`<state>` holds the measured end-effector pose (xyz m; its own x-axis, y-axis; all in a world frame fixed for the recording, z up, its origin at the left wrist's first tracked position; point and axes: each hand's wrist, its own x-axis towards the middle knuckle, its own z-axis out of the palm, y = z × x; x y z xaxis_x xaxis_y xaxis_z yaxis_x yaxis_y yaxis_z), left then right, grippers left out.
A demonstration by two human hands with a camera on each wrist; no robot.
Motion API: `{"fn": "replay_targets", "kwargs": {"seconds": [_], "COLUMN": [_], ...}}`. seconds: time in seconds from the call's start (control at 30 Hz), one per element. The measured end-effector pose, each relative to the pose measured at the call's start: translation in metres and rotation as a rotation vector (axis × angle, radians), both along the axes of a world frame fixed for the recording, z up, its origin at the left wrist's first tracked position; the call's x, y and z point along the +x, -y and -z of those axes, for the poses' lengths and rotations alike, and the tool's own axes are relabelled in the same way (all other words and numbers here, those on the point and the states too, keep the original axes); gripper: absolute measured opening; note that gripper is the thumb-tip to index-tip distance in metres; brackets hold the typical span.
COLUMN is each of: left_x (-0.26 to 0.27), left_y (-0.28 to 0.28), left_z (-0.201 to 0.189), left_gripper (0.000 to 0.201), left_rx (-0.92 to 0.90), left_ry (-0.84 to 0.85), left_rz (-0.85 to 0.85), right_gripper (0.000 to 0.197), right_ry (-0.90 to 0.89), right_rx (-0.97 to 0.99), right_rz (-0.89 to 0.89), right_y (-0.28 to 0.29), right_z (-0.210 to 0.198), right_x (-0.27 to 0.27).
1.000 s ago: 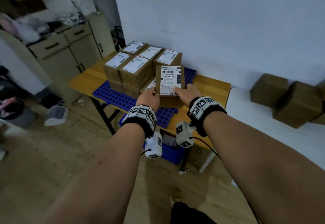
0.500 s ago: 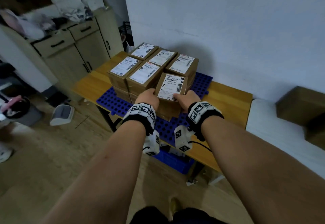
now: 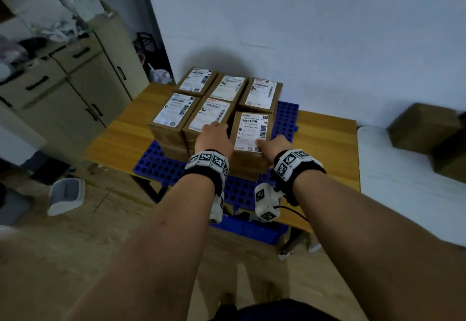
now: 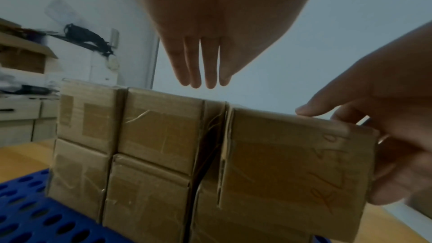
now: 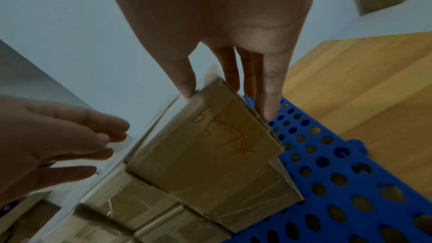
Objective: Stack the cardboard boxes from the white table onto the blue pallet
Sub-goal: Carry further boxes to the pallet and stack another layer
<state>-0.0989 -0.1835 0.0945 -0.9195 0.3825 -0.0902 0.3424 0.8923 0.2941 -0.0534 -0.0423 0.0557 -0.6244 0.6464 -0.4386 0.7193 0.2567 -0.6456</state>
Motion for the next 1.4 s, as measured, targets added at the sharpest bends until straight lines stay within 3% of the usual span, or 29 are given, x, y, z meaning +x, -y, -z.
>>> {"fn": "replay_targets", "kwargs": {"seconds": [0.33, 0.57, 0.73, 0.93, 1.03, 1.13, 1.23, 1.4], "left_x": [-0.026, -0.036, -0.038, -0.041, -0.043, -0.043, -0.045, -0.040], "left_y": [0.020, 0.018, 0.014, 0.011, 0.011, 0.009, 0.005, -0.014], "left_z": [0.014, 0.012, 0.016, 0.016, 0.013, 0.009, 0.005, 0.002], "left_gripper": [0.041, 0.031, 0.035, 0.033, 0.033, 0.031, 0.031, 0.044], "left_rx": [-0.059, -0.064, -0.073, -0.007, -0.029, -0.060, -0.095, -0.156], "left_ry": [-0.008, -0.093, -0.162, -0.089, -0.060, -0.039, -0.005, -0.032], "left_rz": [0.114, 0.138, 0.158, 0.137, 0.142, 0.143, 0.152, 0.248], "right_gripper": [0.063, 0.068, 0.071, 0.054, 0.062, 0.046, 0.045, 0.039], "right_ry": [0.021, 0.038, 0.089, 0.136, 0.130, 0.131, 0.086, -0.007], "right_rx": [-0.007, -0.005, 0.007, 0.020, 0.005, 0.026, 0.054, 0.059], "right_rz": [0.057, 0.060, 0.027, -0.003, 0.005, -0.021, -0.002, 0.052], "right_y": [0.011, 0.013, 0.009, 0.006, 0.009, 0.011, 0.006, -0.021], "right_z": [0.005, 0.009, 0.006, 0.003, -0.001, -0.002, -0.007, -0.026], "right_x": [-0.020, -0.031, -0.033, -0.032, -0.031, -0.030, -0.023, 0.010]}}
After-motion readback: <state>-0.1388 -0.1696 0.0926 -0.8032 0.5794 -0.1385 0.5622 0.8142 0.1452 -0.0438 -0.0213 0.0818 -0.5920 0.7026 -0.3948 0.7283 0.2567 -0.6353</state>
